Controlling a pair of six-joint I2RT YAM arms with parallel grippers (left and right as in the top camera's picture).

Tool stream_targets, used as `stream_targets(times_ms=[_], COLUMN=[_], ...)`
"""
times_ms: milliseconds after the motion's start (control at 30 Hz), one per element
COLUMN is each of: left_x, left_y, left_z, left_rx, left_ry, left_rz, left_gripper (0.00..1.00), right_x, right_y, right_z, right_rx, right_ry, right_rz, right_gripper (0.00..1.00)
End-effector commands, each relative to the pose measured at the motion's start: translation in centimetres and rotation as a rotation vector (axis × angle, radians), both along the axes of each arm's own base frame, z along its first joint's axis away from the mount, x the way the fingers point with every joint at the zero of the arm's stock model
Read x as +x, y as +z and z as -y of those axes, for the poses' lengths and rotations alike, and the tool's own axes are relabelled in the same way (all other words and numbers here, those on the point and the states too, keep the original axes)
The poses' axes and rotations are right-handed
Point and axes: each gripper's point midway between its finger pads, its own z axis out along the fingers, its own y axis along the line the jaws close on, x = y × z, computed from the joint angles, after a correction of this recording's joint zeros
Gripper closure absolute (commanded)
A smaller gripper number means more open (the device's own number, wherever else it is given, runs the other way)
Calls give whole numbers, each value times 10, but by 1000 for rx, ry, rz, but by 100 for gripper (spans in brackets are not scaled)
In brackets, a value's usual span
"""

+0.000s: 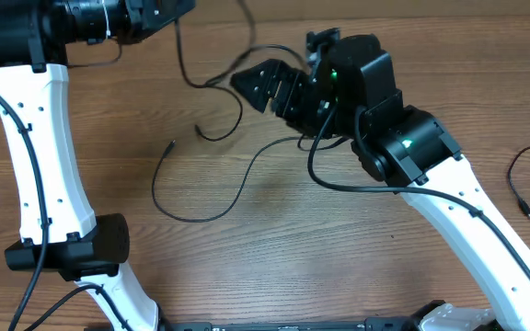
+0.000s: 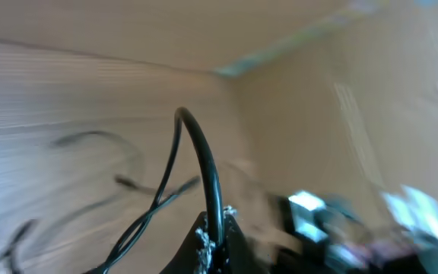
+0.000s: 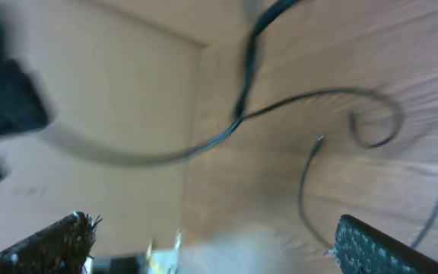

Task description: Untangle cables

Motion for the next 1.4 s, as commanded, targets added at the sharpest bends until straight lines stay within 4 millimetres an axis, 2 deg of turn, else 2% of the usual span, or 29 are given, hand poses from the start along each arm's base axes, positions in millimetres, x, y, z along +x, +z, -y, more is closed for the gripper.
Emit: stream_targets(times_ms=[0,133,433,600,800,900,1100,1233,1367], left_x=[24,17,-16,-38,-61,-69,-86,-102,-119], left_y=[-30,-29,1,15,33,45,81,116,152], left_z=[-44,-36,25,59,84,85,73,54,22], left_rx=[244,213,-9,-75,-111,-111,-116,-156,-198], left_ry=[192,148,-128,-255,-340,-345,-311,-302,-285], left_rz=[14,6,38,51,78,123,230,325,407], left_gripper=[96,96,96,96,96,96,96,96,96], right_x=[-23,-14,17,32,53,63,89,103,113], right_y=[18,15,5,-11,-39,-57,-99,-107,-108], right_z=[-16,-11,9,17,23,36,84,116,143], right_rx=[36,6,-87,-149,-237,-267,-353,-366,-367], right_ry=[149,95,-95,-158,-230,-302,-470,-539,-596], right_rz=[68,92,127,125,104,42,-94,-127,-142], right_gripper=[0,0,0,0,0,0,0,0,0])
